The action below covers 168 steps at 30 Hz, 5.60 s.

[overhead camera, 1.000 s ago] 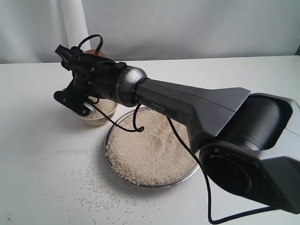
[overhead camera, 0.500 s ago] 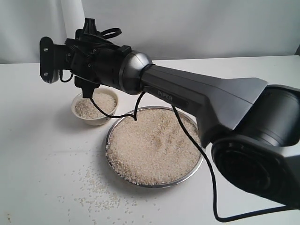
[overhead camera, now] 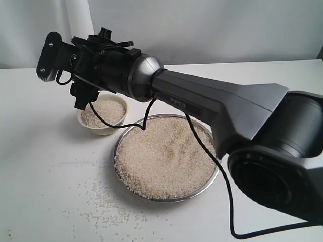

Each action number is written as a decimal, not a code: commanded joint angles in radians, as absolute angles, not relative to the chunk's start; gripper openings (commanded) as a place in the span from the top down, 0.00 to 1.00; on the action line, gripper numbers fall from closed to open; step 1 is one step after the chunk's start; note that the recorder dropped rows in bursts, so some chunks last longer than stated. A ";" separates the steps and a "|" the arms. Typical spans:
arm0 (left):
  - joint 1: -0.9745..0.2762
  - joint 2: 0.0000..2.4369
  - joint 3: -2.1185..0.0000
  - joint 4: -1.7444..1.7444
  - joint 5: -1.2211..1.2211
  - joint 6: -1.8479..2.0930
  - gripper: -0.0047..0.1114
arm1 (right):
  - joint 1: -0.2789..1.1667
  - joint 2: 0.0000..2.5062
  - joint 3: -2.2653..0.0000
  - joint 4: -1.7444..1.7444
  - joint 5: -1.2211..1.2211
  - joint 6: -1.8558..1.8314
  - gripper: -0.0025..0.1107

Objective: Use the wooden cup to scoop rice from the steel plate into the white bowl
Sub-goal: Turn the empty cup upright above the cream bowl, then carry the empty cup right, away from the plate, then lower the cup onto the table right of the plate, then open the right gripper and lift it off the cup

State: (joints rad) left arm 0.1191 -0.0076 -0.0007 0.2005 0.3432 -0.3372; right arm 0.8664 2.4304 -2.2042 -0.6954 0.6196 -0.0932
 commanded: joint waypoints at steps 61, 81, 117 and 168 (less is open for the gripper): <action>0.118 0.000 0.000 0.197 0.337 -0.339 0.96 | 0.126 1.986 -0.646 -0.095 -0.893 0.031 0.98; 0.118 0.000 0.000 0.197 0.337 -0.339 0.96 | 0.128 2.067 -0.648 -0.088 -0.895 -0.022 0.98; 0.118 0.000 0.000 0.197 0.337 -0.339 0.96 | 0.129 2.067 -0.648 -0.093 -0.845 -0.030 0.51; 0.118 0.000 0.000 0.197 0.337 -0.339 0.96 | 0.130 1.735 -0.567 -0.225 -0.832 0.066 0.98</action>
State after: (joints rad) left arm 0.1191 -0.0076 -0.0007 0.2005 0.3432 -0.3372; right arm 0.1301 1.7561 -0.5748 -0.2223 -0.8158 0.0632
